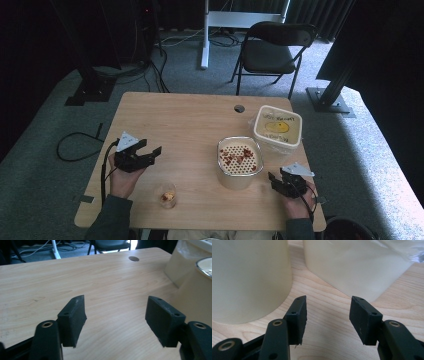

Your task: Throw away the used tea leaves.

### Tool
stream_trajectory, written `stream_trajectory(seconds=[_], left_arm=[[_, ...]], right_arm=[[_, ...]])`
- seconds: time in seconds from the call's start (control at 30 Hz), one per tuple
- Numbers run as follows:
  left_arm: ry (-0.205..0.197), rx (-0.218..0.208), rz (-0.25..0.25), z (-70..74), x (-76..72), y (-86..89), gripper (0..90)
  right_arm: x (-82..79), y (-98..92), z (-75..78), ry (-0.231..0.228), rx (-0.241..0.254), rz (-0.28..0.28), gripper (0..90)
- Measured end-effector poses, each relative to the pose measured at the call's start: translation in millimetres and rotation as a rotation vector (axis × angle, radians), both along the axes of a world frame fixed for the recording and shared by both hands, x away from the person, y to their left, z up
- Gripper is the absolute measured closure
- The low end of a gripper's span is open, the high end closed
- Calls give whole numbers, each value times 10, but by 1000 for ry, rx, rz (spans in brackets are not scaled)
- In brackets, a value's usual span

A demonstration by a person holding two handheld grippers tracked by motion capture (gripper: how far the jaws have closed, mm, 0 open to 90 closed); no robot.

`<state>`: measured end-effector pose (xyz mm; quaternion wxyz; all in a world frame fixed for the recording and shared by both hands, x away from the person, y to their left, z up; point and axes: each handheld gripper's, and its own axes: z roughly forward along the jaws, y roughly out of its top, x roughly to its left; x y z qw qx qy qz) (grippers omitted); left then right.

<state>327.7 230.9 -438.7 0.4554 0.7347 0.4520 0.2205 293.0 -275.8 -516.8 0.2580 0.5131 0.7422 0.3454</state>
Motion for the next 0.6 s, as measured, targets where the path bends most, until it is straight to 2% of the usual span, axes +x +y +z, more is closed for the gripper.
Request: stream_trajectory(seconds=[0.07,0.1,0.17,0.3,0.33,0.4,0.53,0.6], left_arm=[[0,-1,-3,-1,-28,1,304],[0,-27,-13,-8,-104,12,304],[4,-47,-27,-15,-180,14,280],[4,-60,-34,-13,-338,-11,185],[8,-77,-42,-18,-372,-15,178],[11,-75,-53,-33,-438,-31,147],[28,-109,-86,-90,-565,-58,110],[22,-95,-101,-118,-653,-102,109]], right_arm=[[1,-4,-1,0,2,-1,469],[1,-8,-4,1,3,-3,468],[-2,0,-21,8,4,-1,464],[6,13,-38,16,-1,3,464],[6,15,-41,17,-1,4,463],[9,19,-53,20,-4,6,462],[4,33,-63,24,-5,8,462],[2,37,-64,22,-5,9,462]])
